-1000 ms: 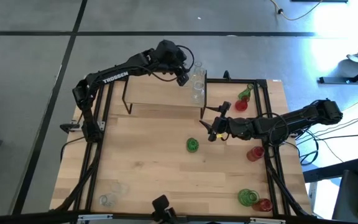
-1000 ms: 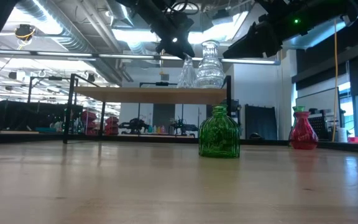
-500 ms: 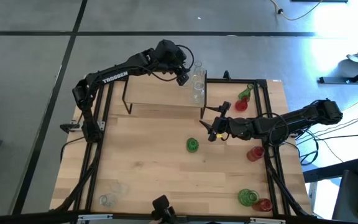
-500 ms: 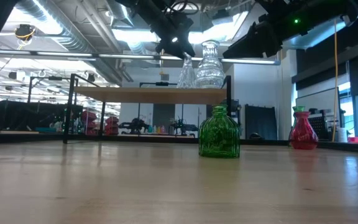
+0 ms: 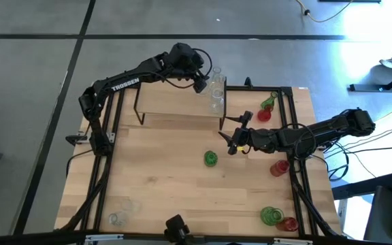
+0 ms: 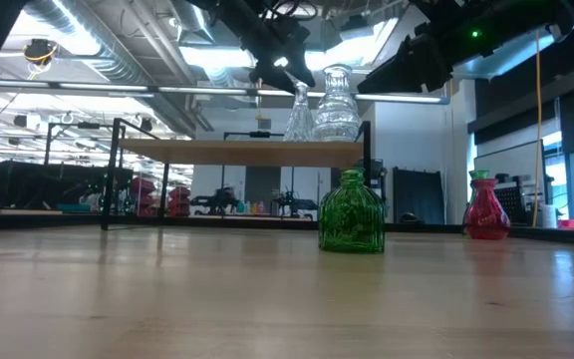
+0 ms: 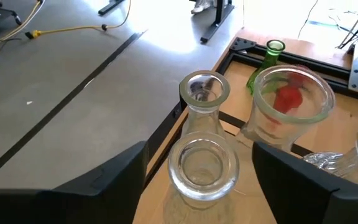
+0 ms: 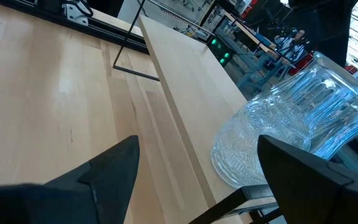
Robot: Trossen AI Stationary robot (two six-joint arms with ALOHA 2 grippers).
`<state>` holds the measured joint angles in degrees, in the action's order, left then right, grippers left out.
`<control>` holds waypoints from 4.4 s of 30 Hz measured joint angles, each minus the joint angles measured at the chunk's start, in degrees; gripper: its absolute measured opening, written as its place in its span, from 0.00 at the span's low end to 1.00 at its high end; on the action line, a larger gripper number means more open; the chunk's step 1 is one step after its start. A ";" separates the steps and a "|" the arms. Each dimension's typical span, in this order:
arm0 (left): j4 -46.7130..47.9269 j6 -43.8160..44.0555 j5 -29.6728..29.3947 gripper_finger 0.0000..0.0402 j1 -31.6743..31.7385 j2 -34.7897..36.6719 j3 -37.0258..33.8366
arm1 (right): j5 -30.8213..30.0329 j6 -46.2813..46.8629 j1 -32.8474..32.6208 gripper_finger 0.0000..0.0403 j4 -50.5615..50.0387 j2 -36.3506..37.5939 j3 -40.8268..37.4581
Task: Sort vases onto shelf
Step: Put the transparent vase aligned with the other transparent vase on the shelf
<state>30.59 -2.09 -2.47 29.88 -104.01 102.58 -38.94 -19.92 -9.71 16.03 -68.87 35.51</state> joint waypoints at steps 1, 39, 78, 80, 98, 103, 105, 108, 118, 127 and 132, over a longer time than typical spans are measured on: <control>0.41 0.00 0.00 0.70 -0.02 0.27 0.23 | 0.00 0.00 0.01 0.78 0.00 0.01 0.00; 42.48 24.19 -11.86 0.71 -35.80 24.25 0.07 | 4.67 3.45 -0.07 0.78 0.50 0.00 0.00; 43.90 107.08 -28.02 0.69 -100.35 24.16 -25.45 | 13.98 20.34 -14.43 0.78 17.00 -4.91 0.09; 43.48 109.76 -27.77 0.69 -102.26 24.16 -26.76 | 13.92 20.85 -14.43 0.78 17.15 -4.91 0.11; 29.62 112.10 -18.28 0.69 -103.12 24.09 -39.10 | 12.36 21.03 -14.26 0.78 16.91 -4.91 0.11; 28.86 106.98 -18.19 0.69 -101.28 23.18 -39.17 | 8.67 21.09 -14.28 0.78 16.89 -4.91 0.11; 28.33 105.30 -18.24 0.69 -100.41 22.95 -39.17 | 8.13 21.09 -14.28 0.78 16.86 -4.91 0.11; 27.49 103.16 -18.17 0.69 -99.56 22.57 -39.17 | 8.04 21.09 -14.28 0.78 16.81 -4.91 0.11; 26.23 98.87 -21.52 0.69 -98.89 18.04 -39.17 | 8.04 21.11 -14.28 0.78 16.48 -4.91 0.11; 26.25 98.81 -27.67 0.69 -98.89 14.60 -39.17 | 8.07 21.14 -14.28 0.78 16.48 -4.91 0.11; 26.30 98.81 -32.15 0.69 -98.79 13.58 -39.17 | 8.07 21.14 -14.28 0.78 16.48 -4.91 0.11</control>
<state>56.89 96.73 -34.62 -68.90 -90.43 63.42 -30.87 1.21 -23.99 32.51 -73.78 35.62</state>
